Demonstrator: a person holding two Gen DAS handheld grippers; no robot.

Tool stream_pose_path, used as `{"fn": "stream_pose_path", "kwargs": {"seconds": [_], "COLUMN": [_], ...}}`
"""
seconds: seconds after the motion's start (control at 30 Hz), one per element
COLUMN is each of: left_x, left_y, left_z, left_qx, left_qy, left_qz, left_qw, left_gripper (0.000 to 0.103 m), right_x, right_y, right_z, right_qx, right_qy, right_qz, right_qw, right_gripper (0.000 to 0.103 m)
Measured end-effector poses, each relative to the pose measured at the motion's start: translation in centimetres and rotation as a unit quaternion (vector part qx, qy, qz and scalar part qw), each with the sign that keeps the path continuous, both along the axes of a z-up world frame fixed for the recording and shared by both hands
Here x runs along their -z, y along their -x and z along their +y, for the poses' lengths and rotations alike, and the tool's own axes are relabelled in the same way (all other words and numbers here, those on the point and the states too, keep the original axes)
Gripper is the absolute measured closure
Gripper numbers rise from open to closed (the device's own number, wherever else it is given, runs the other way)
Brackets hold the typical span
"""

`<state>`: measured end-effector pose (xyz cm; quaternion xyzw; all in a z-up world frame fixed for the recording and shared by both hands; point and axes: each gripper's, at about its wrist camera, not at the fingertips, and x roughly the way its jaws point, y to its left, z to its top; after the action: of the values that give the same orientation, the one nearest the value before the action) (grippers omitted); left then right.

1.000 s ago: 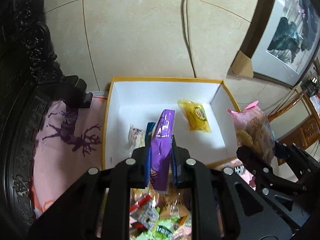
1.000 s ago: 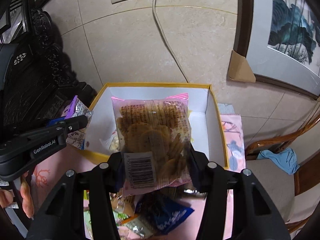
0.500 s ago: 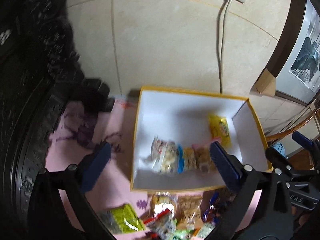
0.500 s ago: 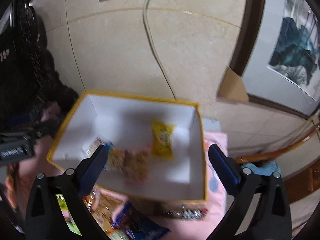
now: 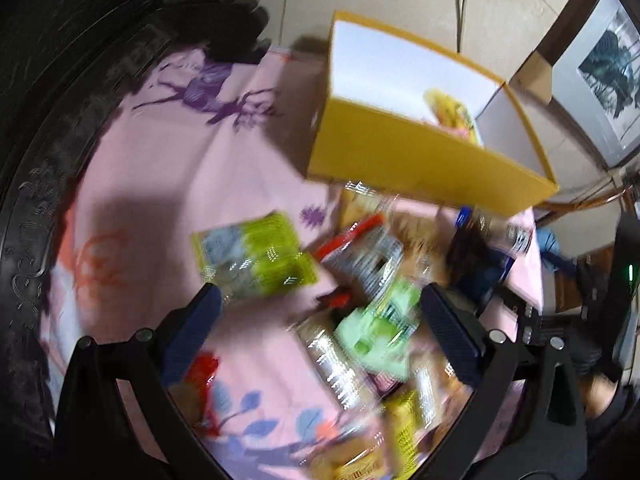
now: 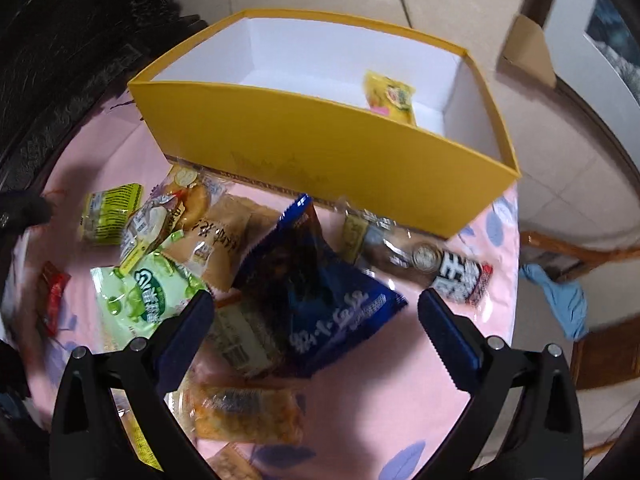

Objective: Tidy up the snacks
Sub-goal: 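Grasp the blue snack bag with the right gripper while the left gripper grasps the yellow-green bag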

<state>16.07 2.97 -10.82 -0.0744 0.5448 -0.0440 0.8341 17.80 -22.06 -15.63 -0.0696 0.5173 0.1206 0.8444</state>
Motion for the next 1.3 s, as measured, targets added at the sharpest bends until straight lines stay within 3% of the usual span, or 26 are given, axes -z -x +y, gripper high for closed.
{"fn": "stream_pose_path", "kwargs": {"seconds": [0.1,0.27,0.43,0.57,0.67,0.77,0.9,1.03,1.07,1.2,1.3], "left_x": [0.0,0.2,1.1,2.4,4.1,6.7,9.2,10.4,10.9,11.3,11.4], "left_y": [1.4,2.9,3.3,1.8,-0.7,-3.2,-4.7,-4.7,-5.0,-7.1,-7.2], "left_z": [1.6,4.7,6.2,5.4,3.1,1.1,-0.1,-0.8,-0.6,1.0,1.2], "left_qx": [-0.006,-0.034,-0.051,-0.046,0.011,0.085,0.149,0.189,0.192,0.183,0.183], "left_qy": [-0.026,-0.042,-0.045,-0.03,-0.076,-0.143,-0.161,-0.21,-0.211,-0.146,-0.134], "left_qz": [0.0,0.01,0.027,0.023,0.008,0.015,0.055,0.061,0.066,0.073,0.058], "left_qw": [0.9996,0.9985,0.9974,0.9982,0.997,0.9859,0.974,0.9572,0.9562,0.9694,0.9721], "left_gripper": [0.002,0.002,0.002,0.002,0.002,0.002,0.002,0.002,0.002,0.002,0.003], "right_x": [1.1,4.5,6.8,6.8,6.7,6.6,6.6,6.7,6.8,6.8,7.0], "right_y": [-1.4,-2.9,-2.9,-1.2,1.3,3.3,4.8,5.0,5.0,4.2,4.2], "right_z": [0.7,1.4,-0.1,-0.3,-0.3,-0.8,-1.5,-2.1,-2.1,-1.7,-1.6], "right_qx": [-0.012,-0.027,0.026,0.039,0.043,0.049,0.059,0.069,0.07,0.074,0.075], "right_qy": [0.017,0.011,-0.046,-0.055,-0.053,-0.058,-0.069,-0.07,-0.068,-0.06,-0.063], "right_qz": [0.0,0.045,0.064,0.072,0.076,0.087,0.095,0.098,0.099,0.102,0.102], "right_qw": [1.0,0.999,0.997,0.995,0.995,0.993,0.991,0.99,0.99,0.99,0.99], "right_gripper": [0.002,0.017,0.021,0.026,0.028,0.027,0.026,0.024,0.023,0.021,0.019]}}
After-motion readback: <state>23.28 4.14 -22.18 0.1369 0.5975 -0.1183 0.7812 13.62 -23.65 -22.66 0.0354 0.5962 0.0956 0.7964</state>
